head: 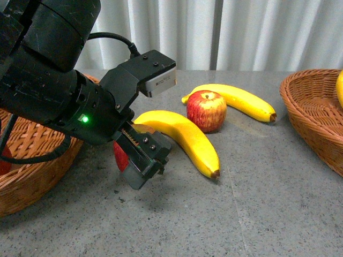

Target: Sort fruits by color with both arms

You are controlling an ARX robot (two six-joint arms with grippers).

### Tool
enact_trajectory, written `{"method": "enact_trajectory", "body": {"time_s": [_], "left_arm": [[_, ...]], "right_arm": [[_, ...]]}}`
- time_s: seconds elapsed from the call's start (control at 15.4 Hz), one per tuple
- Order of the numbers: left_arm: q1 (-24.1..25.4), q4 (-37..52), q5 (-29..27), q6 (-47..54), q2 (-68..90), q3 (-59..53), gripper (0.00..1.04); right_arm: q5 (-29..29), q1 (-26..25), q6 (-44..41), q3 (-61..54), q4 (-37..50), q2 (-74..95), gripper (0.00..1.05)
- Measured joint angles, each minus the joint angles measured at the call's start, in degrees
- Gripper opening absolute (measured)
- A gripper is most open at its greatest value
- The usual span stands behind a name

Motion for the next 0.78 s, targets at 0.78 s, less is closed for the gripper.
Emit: {"method": "enact_trajectory", "body": {"time_s": [0.78], "left_arm": [[4.4, -3.5, -3.4, -5.3, -21.1, 1.3, 0.68]], "right_arm": [[0.0, 0.0, 0.0, 0.0, 0.0, 0.0, 0.98]]}}
